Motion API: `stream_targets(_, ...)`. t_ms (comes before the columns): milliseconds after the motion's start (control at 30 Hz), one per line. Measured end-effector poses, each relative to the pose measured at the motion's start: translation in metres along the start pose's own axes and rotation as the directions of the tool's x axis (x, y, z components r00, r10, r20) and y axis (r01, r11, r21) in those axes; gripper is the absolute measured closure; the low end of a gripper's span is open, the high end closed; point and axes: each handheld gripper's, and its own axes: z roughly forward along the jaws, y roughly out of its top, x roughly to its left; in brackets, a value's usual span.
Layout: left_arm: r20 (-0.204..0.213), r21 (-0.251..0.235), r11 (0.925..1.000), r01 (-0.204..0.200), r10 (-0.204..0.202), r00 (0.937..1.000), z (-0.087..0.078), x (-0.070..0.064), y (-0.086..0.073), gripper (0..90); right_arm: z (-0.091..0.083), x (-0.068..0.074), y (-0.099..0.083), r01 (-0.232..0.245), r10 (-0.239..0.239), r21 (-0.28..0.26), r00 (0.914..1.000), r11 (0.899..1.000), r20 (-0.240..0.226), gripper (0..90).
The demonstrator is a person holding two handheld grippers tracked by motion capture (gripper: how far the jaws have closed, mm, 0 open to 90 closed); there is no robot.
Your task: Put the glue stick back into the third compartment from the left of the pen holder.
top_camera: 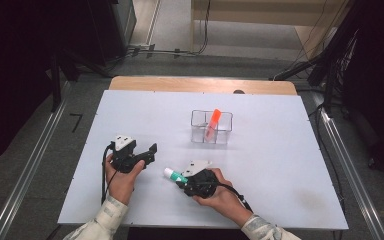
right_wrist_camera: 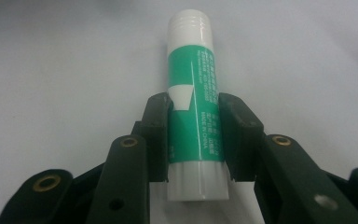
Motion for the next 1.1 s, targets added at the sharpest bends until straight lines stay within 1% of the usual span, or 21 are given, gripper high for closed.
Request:
stream_targets(167,0.001,0.000,1.0000,0.002,-0.002,1.0000,0.000,0.000,0.000,20.3,0.000,0.000,0.000,-0.013,0.013,-0.006,0.9999,1.000,-0.005,64.0)
stream_targets(200,0.001,0.000,1.0000,0.001,-0.001,1.0000,0.000,0.000,0.000,20.3,-0.001,0.000,0.000,-0.028,0.028,-0.004,0.9996,1.000,-0.007,64.0)
stream_targets(300,0.001,0.000,1.0000,0.000,0.000,1.0000,0.000,0.000,0.000,20.3,-0.001,-0.001,-0.001,-0.043,0.043,-0.008,0.9990,0.999,-0.011,64.0)
stream_targets(333,0.001,0.001,1.0000,-0.001,0.001,1.0000,0.000,0.001,0.000,20.3,-0.001,-0.002,-0.001,-0.040,0.040,-0.011,0.9992,0.999,-0.009,64.0)
stream_targets(400,0.000,0.003,1.0000,-0.003,0.003,1.0000,0.000,0.001,0.000,20.3,-0.003,-0.005,-0.002,-0.055,0.055,-0.008,0.9985,0.998,-0.003,64.0)
stream_targets(433,-0.001,0.003,1.0000,-0.004,0.004,1.0000,0.000,0.001,0.000,20.4,-0.003,-0.006,-0.002,-0.055,0.055,-0.012,0.9985,0.998,0.000,64.0)
stream_targets(467,-0.002,0.003,1.0000,-0.005,0.005,1.0000,0.000,0.000,0.000,20.3,-0.005,-0.008,-0.002,-0.066,0.066,-0.018,0.9978,0.998,0.003,64.0)
stream_targets(533,-0.001,0.004,1.0000,-0.007,0.007,1.0000,0.000,0.000,0.000,20.4,-0.008,-0.012,-0.003,-0.073,0.073,-0.031,0.9973,0.997,0.006,64.0)
stream_targets(567,-0.004,0.005,1.0000,-0.008,0.008,1.0000,0.000,0.000,0.000,20.4,-0.010,-0.013,-0.003,-0.088,0.089,-0.037,0.9960,0.995,0.009,64.0)
stream_targets(600,-0.008,0.011,0.9998,-0.017,0.017,0.9998,0.001,-0.001,-0.001,20.4,-0.012,-0.015,-0.003,-0.088,0.089,-0.047,0.9960,0.995,0.008,64.0)
stream_targets(667,-0.023,0.035,0.9985,-0.043,0.044,0.9988,0.002,-0.002,-0.002,21.3,-0.016,-0.018,-0.003,-0.105,0.106,-0.057,0.9943,0.993,0.011,64.0)
stream_targets(700,-0.025,0.040,0.9978,-0.052,0.053,0.9982,0.002,-0.003,-0.002,22.7,-0.019,-0.020,-0.003,-0.117,0.118,-0.061,0.9929,0.991,0.017,64.0)
stream_targets(767,-0.026,0.048,0.9965,-0.068,0.070,0.9972,0.002,-0.005,-0.002,26.9,-0.023,-0.024,-0.003,-0.124,0.126,-0.071,0.9918,0.990,0.021,64.0)
stream_targets(800,-0.013,0.050,0.9958,-0.077,0.077,0.9969,0.002,-0.006,-0.002,29.8,-0.025,-0.025,-0.003,-0.131,0.133,-0.081,0.9909,0.988,0.022,64.0)
stream_targets(900,-0.003,0.042,0.9941,-0.101,0.101,0.9949,0.000,-0.009,-0.002,41.5,-0.032,-0.030,-0.002,-0.146,0.150,-0.102,0.9883,0.984,0.028,63.9)
stream_targets(967,-0.008,0.038,0.9927,-0.115,0.115,0.9933,0.000,-0.011,-0.003,45.7,-0.035,-0.033,-0.002,-0.154,0.159,-0.112,0.9868,0.982,0.031,63.9)
stream_targets(1000,0.003,0.042,0.9916,-0.123,0.123,0.9924,-0.001,-0.011,-0.003,50.5,-0.036,-0.034,-0.001,-0.157,0.162,-0.118,0.9863,0.981,0.034,63.9)
stream_targets(1100,0.017,0.031,0.9921,-0.122,0.121,0.9925,-0.001,-0.012,-0.004,61.5,-0.040,-0.036,0.000,-0.162,0.168,-0.129,0.9851,0.978,0.036,63.9)
